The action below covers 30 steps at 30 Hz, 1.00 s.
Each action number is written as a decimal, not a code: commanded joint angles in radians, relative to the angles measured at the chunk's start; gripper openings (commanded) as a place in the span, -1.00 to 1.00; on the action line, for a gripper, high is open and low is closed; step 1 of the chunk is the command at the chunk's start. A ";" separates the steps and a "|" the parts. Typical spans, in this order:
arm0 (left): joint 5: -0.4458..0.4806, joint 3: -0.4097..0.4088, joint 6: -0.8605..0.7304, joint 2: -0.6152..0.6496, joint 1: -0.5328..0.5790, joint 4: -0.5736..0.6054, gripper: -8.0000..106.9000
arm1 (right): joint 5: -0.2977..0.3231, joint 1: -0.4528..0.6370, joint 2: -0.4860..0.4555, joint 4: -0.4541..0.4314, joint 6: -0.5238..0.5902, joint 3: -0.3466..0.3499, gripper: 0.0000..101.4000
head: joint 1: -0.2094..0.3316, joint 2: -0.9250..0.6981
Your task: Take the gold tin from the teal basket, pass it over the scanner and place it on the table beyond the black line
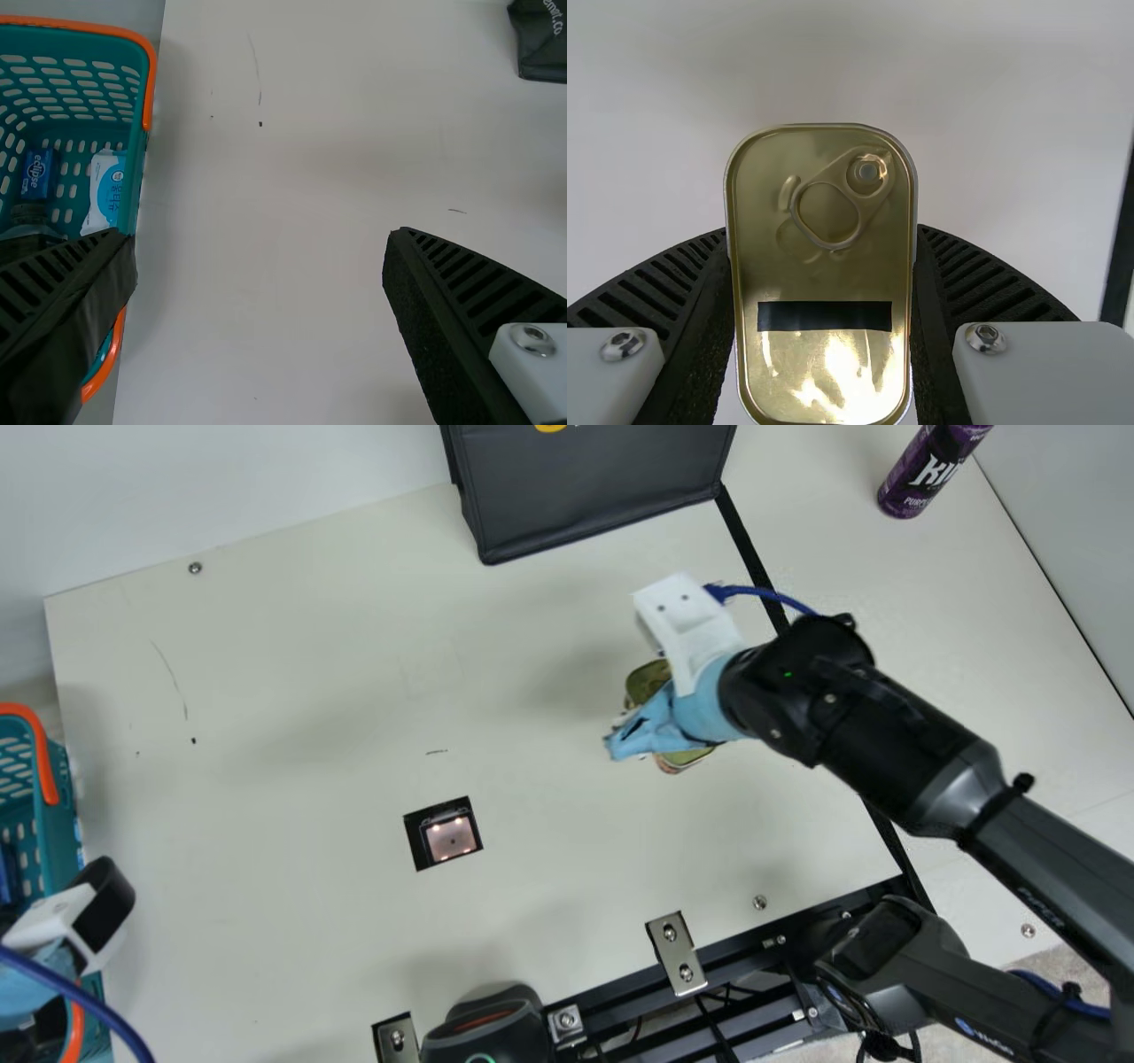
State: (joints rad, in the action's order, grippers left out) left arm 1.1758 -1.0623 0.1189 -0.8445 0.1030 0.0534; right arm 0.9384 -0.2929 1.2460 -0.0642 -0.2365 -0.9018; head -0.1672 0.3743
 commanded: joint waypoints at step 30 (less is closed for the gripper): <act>0.000 0.000 0.000 0.000 0.000 0.000 0.71 | -0.037 0.470 0.276 0.004 0.076 -0.261 -1.00 | 0.029 0.002</act>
State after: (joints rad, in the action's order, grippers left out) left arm 1.1758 -1.0623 0.1189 -0.8445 0.1030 0.0534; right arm 0.8998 0.1645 1.5147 -0.0598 -0.1656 -1.1544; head -0.1672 0.3743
